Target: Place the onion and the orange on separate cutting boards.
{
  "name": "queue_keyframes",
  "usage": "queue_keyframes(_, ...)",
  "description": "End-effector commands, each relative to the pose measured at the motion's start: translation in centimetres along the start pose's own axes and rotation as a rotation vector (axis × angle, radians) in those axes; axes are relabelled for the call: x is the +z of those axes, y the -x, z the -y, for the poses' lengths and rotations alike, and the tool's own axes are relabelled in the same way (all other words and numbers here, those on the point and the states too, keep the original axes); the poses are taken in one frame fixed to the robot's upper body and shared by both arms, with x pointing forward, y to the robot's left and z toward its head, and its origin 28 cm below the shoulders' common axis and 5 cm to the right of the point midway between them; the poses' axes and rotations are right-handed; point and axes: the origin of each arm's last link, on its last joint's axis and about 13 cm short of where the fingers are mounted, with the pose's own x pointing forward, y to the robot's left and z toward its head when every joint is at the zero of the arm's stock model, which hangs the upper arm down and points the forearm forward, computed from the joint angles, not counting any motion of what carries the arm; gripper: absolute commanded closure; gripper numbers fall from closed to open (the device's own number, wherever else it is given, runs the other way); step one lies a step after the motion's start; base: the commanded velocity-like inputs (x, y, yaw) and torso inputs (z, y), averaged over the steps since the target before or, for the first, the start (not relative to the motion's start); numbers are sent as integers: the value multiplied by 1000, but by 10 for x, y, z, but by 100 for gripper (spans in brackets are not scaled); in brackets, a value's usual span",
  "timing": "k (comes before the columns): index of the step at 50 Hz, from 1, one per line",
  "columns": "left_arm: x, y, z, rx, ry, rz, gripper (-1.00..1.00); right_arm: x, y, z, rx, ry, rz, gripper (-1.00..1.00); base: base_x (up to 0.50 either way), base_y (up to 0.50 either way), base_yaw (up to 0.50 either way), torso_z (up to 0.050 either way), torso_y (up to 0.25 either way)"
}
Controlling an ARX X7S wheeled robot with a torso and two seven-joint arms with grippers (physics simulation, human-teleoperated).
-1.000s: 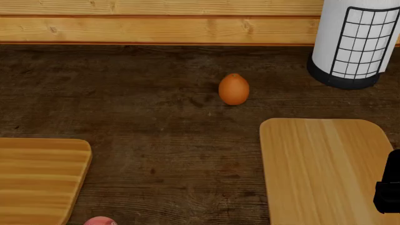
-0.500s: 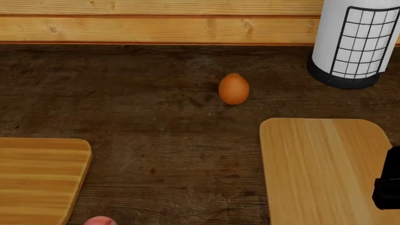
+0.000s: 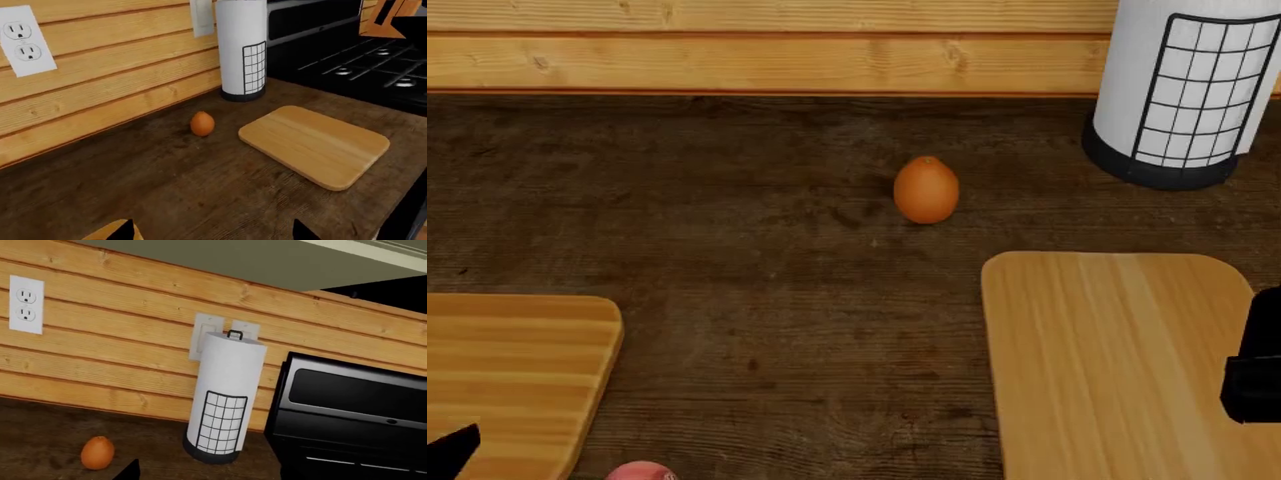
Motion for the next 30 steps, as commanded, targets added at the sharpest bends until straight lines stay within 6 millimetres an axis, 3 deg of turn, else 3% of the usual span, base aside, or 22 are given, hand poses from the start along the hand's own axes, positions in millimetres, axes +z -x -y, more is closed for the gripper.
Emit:
queue_keyframes(1, -27, -13, 12, -82, -107, -123, -100, 9, 6, 4, -26, -11, -18, -100, 0, 0, 0, 0, 0)
queue_keyframes(2, -26, -19, 11, -70, -30, -137, -100, 19, 8, 9, -55, -70, 31, -100, 0, 0, 0, 0, 0)
queue_keyframes(3, -14, -21, 13, -102, -191, -56, -100, 21, 13, 11, -48, -78, 32, -100, 0, 0, 0, 0, 0)
queue_keyframes(4, 1, -24, 10, -65, 5, -23, -100, 18, 14, 19, -122, -394, 14, -100, 0, 0, 0, 0, 0)
queue_keyframes(5, 3, -20, 19, -115, -300, -20, -100, 27, 18, 9, -26, -103, 64, -100, 0, 0, 0, 0, 0)
queue_keyframes(6, 19, -23, 13, -116, -175, -7, -100, 16, 5, 6, -13, -31, -23, -100, 0, 0, 0, 0, 0)
queue_keyframes(7, 22, -29, 8, -62, -157, -23, -100, 15, -1, 5, 16, -176, -68, -100, 0, 0, 0, 0, 0)
queue_keyframes(8, 24, -34, 2, -25, -123, 13, -100, 23, -7, 8, -38, -152, 42, -100, 0, 0, 0, 0, 0)
queue_keyframes(10, 13, -38, 1, -53, -129, -30, -100, 16, -15, 7, -28, -70, 21, -100, 0, 0, 0, 0, 0)
queue_keyframes(13, 3, -37, 5, -54, -52, -55, -100, 8, -15, 10, -60, -94, 32, -100, 0, 0, 0, 0, 0)
queue_keyframes(19, 2, -38, 17, -99, -67, -64, -100, -5, -9, 6, -62, -54, 21, -100, 0, 0, 0, 0, 0)
queue_keyframes(30, -13, -49, 18, -125, -27, -104, -100, -24, -8, -2, -35, -50, -35, -100, 0, 0, 0, 0, 0)
